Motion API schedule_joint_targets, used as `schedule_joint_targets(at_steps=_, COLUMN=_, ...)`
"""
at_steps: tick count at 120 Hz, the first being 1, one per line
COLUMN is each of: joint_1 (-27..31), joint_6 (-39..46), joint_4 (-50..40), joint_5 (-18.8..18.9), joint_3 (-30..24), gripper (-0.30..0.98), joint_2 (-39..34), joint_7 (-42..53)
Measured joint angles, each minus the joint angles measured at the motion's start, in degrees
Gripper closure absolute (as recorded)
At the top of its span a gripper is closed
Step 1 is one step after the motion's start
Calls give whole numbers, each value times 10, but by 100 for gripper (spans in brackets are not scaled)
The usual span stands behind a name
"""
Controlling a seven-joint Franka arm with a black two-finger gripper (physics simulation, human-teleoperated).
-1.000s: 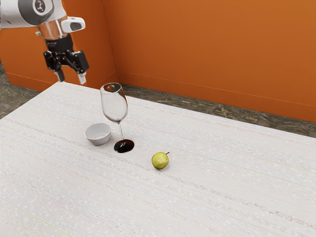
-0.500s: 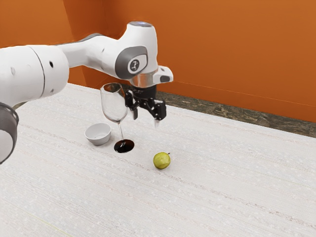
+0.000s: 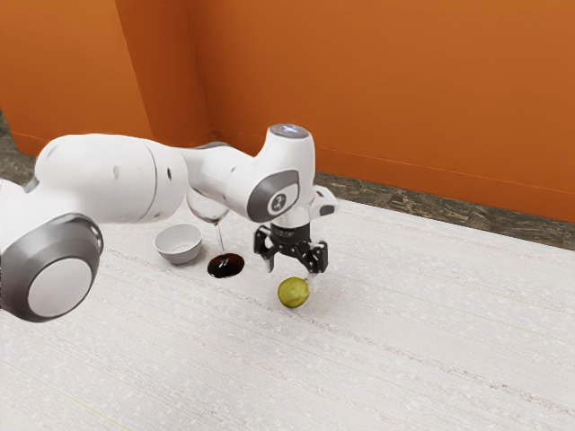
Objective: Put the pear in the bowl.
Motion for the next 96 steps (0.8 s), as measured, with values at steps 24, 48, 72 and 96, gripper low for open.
schedule_joint_targets(at_steps=24, joint_1=-2, joint_6=35, joint_4=-5, joint_5=-23, joint_3=0, gripper=2, joint_2=21, joint_7=-28)
schedule_joint_targets(at_steps=48, joint_1=1, joint_6=48, joint_4=-17, joint_5=-38, joint_3=0, gripper=2, joint_2=27, joint_7=-48)
schedule_joint_targets(at_steps=72, joint_1=4, joint_6=57, joint_4=-25, joint_5=-50, joint_3=0, gripper=8, joint_2=35, joint_7=-62)
schedule_joint_targets(at_steps=96, joint_1=6, joint_6=62, joint_4=-24, joint_5=-52, joint_3=0, gripper=23, joint_2=36, joint_7=-72)
